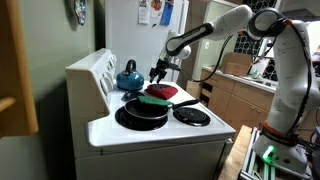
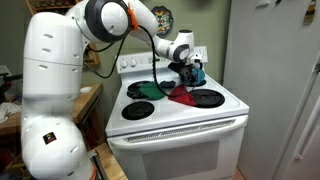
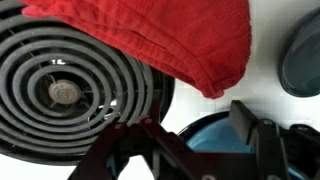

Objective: Unfold the red cleaning cloth

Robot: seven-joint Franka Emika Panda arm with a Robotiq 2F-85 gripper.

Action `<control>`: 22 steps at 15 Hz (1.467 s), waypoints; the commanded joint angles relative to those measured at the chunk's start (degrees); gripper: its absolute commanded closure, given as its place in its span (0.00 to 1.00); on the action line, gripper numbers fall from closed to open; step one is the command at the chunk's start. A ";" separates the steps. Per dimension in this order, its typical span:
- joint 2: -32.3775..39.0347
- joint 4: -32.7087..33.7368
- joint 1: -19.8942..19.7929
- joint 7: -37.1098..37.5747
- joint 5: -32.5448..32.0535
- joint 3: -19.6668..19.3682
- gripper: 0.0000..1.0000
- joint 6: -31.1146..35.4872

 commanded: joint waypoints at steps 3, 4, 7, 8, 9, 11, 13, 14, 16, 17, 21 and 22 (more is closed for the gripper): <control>2.26 3.08 -0.84 3.43 2.98 1.81 0.06 -2.93; 2.44 3.15 -0.74 4.11 2.81 1.71 0.01 -3.23; 2.59 3.23 -0.50 6.07 1.95 1.19 0.35 -4.50; 2.48 3.23 -0.37 6.80 1.57 0.94 0.42 -4.85; 2.43 3.20 -0.28 7.49 1.27 0.75 0.50 -4.94; 2.42 3.13 -0.16 8.49 0.87 0.50 0.66 -4.94; 2.55 3.18 -0.31 8.57 1.22 0.71 0.82 -5.30; 2.61 3.16 -0.22 8.79 1.04 0.67 0.88 -5.53; 2.79 3.21 -0.16 8.98 0.89 0.64 1.00 -6.65; 2.76 3.25 -0.18 9.01 0.87 0.62 1.00 -7.15; 1.67 2.83 -0.36 8.75 0.87 0.55 0.99 -8.65; 1.05 2.49 -0.19 8.89 0.26 0.30 0.99 -8.87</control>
